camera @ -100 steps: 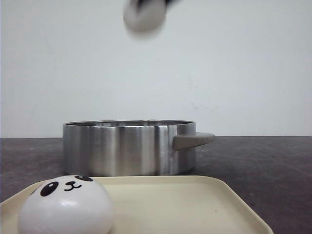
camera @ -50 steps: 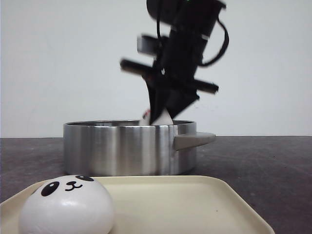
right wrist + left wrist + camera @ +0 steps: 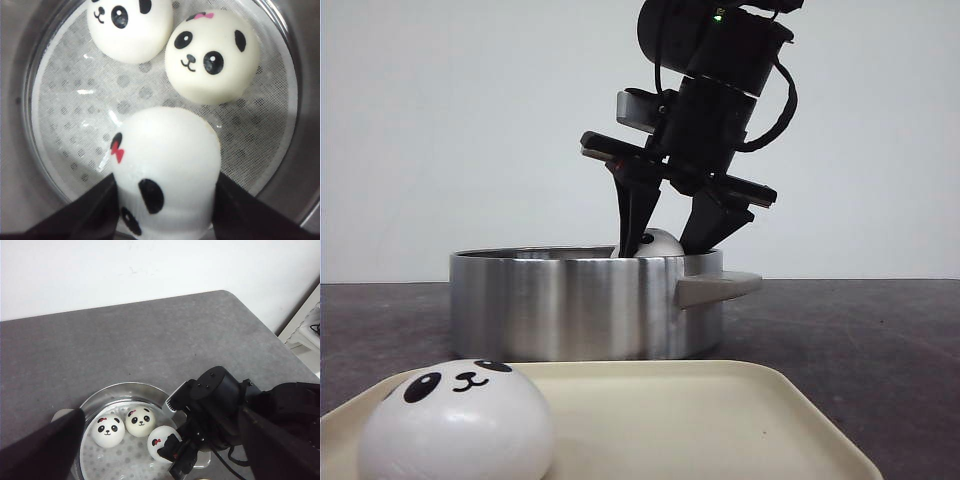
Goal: Steam buns
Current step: 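Lower the bun into the steamer pot and open the right gripper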
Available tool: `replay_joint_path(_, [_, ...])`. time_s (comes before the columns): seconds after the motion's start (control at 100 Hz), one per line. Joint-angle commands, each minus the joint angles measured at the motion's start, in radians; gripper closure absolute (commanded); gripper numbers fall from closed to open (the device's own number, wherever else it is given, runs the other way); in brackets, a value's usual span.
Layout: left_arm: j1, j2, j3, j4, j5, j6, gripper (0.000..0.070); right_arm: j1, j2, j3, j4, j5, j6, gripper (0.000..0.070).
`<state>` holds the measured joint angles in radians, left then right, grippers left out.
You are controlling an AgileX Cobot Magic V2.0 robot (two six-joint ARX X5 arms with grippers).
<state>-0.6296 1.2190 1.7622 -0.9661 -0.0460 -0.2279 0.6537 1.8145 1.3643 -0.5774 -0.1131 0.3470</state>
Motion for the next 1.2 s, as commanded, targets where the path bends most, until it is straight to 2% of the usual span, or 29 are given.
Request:
replay_joint_path(0.0, [-0.008, 0.01, 0.017, 0.003, 0.001, 0.012, 0.0107, 0.005, 0.026, 0.018, 0.015, -0.002, 0.013, 0.0385])
replay_joint_path(0.2, [-0.007, 0.01, 0.017, -0.04, 0.001, 0.029, 0.0107, -0.003, 0.026, 0.023, 0.024, -0.003, 0.021, 0.0384])
replay_joint_path(0.45, [-0.008, 0.01, 0.017, -0.071, 0.001, 0.029, 0.0107, -0.021, 0.026, 0.025, 0.023, -0.028, 0.056, 0.0343])
replay_joint_path(0.5, [-0.008, 0.01, 0.017, -0.072, 0.001, 0.029, 0.0107, -0.023, 0.026, 0.025, 0.022, -0.045, 0.058, 0.0312])
replay_joint_path(0.62, [-0.008, 0.01, 0.017, -0.083, 0.001, 0.029, 0.0107, -0.028, 0.026, 0.025, 0.02, -0.047, 0.058, 0.0188])
replay_joint_path(0.87, [-0.008, 0.01, 0.017, -0.12, 0.001, 0.029, 0.0107, -0.036, 0.026, 0.025, 0.0, -0.047, 0.058, 0.0159])
replay_joint_path(1.11, [-0.008, 0.01, -0.012, -0.205, 0.001, 0.041, 0.0107, -0.042, -0.021, 0.066, -0.014, -0.068, 0.023, 0.0165])
replay_joint_path(1.15, [-0.01, 0.009, -0.038, -0.22, 0.001, 0.039, 0.0107, -0.043, -0.049, 0.078, -0.018, -0.066, 0.011, 0.0207])
replay_joint_path(1.19, [-0.017, 0.002, -0.076, -0.225, 0.001, 0.029, 0.0107, -0.043, -0.087, 0.086, -0.016, -0.055, 0.003, 0.0312])
